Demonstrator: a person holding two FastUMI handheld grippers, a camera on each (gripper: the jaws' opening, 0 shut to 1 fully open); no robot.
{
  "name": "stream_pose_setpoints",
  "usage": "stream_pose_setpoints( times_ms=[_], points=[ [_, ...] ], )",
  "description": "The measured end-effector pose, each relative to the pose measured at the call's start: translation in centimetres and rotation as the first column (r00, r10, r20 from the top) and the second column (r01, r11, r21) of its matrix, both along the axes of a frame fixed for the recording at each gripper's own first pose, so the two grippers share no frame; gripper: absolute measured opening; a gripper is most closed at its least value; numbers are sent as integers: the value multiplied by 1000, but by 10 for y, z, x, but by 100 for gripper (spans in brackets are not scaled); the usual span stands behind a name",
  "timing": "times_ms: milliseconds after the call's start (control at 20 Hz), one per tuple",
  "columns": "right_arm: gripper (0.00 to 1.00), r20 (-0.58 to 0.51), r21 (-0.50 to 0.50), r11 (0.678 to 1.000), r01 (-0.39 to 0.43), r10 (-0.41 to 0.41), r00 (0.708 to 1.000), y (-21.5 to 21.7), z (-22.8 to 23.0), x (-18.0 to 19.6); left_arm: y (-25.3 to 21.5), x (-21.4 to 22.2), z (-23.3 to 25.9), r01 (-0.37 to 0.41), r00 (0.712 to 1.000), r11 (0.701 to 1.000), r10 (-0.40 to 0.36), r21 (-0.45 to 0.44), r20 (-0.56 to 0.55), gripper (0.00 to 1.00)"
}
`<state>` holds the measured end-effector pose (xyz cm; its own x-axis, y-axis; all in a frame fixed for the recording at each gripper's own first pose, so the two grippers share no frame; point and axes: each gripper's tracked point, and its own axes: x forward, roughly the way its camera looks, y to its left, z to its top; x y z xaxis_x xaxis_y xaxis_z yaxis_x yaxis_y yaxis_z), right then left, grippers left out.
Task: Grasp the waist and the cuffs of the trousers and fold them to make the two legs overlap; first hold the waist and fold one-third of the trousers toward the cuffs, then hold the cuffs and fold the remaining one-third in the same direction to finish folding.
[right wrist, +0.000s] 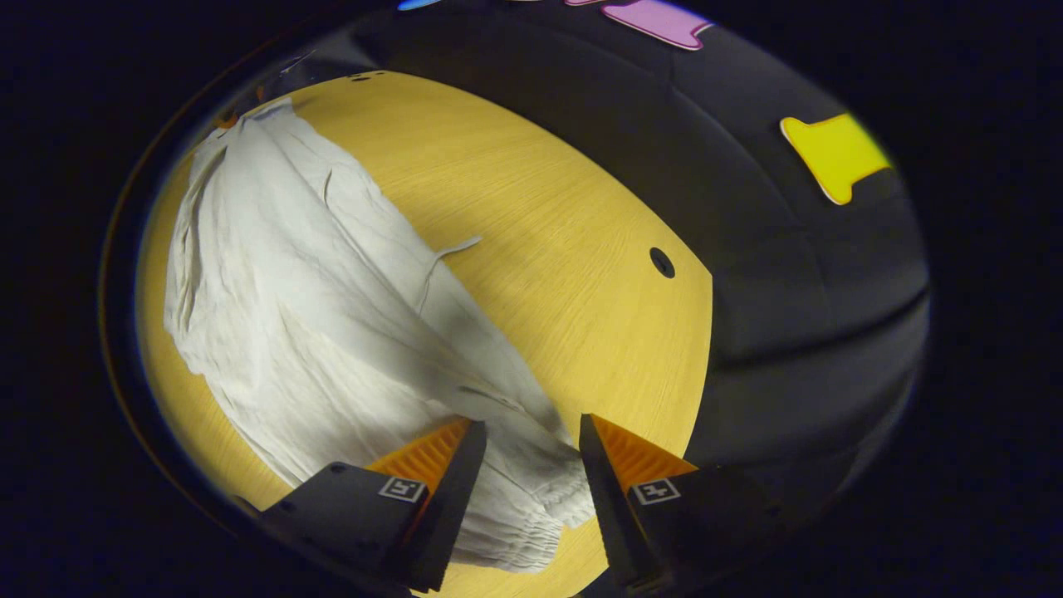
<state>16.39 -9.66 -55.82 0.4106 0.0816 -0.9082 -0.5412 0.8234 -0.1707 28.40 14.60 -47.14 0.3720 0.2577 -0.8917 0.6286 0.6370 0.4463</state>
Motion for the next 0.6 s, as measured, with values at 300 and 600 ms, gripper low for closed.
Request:
stream_pose_setpoints(
  times_ms=[300,600],
  points=[
    [77,83,91,977,194,-201,976,-15,54,-20,0,-32,23,155,988,987,-156,-28,-9,98],
    [77,16,276,834,478,-502,865,0,94,-55,-3,-70,54,184,980,979,-175,-88,97,98]
  ],
)
